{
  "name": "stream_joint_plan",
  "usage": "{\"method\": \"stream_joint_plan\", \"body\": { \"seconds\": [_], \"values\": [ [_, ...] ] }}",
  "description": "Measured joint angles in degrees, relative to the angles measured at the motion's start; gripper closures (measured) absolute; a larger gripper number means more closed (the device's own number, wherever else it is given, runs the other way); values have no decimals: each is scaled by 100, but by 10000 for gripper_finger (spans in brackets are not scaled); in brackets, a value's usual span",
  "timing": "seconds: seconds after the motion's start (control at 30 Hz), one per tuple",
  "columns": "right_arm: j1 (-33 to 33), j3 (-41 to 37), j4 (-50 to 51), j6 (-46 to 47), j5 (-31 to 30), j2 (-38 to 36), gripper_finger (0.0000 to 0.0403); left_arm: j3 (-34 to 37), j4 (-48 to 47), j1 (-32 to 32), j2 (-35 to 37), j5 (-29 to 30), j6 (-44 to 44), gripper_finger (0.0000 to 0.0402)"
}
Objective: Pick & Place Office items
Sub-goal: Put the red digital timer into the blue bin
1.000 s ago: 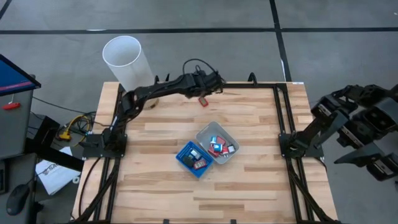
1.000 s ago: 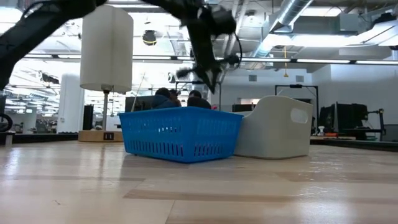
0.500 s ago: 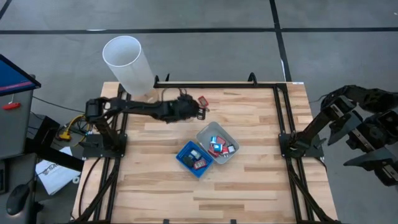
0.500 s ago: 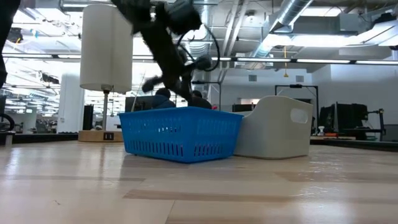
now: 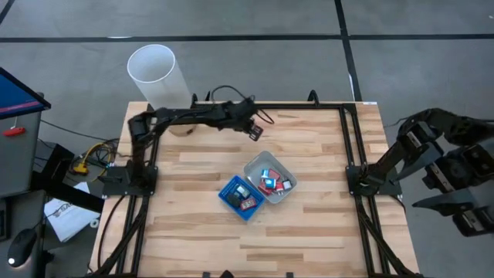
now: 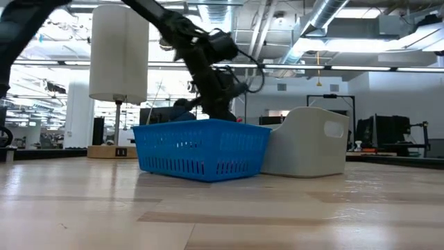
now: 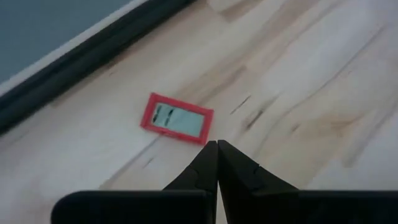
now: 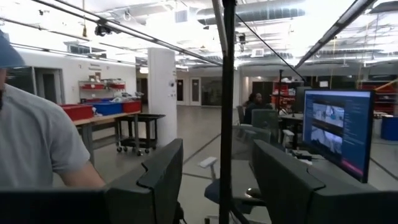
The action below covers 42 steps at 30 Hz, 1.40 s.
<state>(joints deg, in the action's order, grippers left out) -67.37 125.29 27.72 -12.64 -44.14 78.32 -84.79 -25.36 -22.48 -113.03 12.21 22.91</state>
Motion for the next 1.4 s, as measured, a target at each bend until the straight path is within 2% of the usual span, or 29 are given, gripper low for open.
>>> {"method": "stream_joint_plan", "body": {
  "seconds": [0.07, 0.13, 0.37, 0.6, 0.93, 1.07, 1.23, 1.4],
  "values": [
    [0, 0, -11, 0, -145, 39, 218, -458, -524, 0, -277, 256, 67, 401],
    [0, -2, 11, -1, -253, 68, 218, -792, -847, -61, -535, 151, 116, 401],
    [0, -2, -58, -88, -269, 79, 218, -1733, -1589, -337, -1226, -658, 431, 401],
    [0, -2, -164, -97, -271, 63, 218, -1954, -1621, -462, -1310, -779, 438, 401],
    [0, -2, -207, -154, -291, 68, 218, -1941, -2032, -562, -1325, -1322, 587, 401],
    [0, -2, -360, -280, -292, 70, 218, -1941, -1805, -557, -1301, -1571, 545, 401],
    [0, 0, -426, -282, -381, 83, 218, -1941, -452, -557, -1284, -1968, 599, 401],
    [4, -2, -421, -282, -592, 125, 218, -1944, 382, -565, -1312, -1972, 1056, 401]
  ]
}}
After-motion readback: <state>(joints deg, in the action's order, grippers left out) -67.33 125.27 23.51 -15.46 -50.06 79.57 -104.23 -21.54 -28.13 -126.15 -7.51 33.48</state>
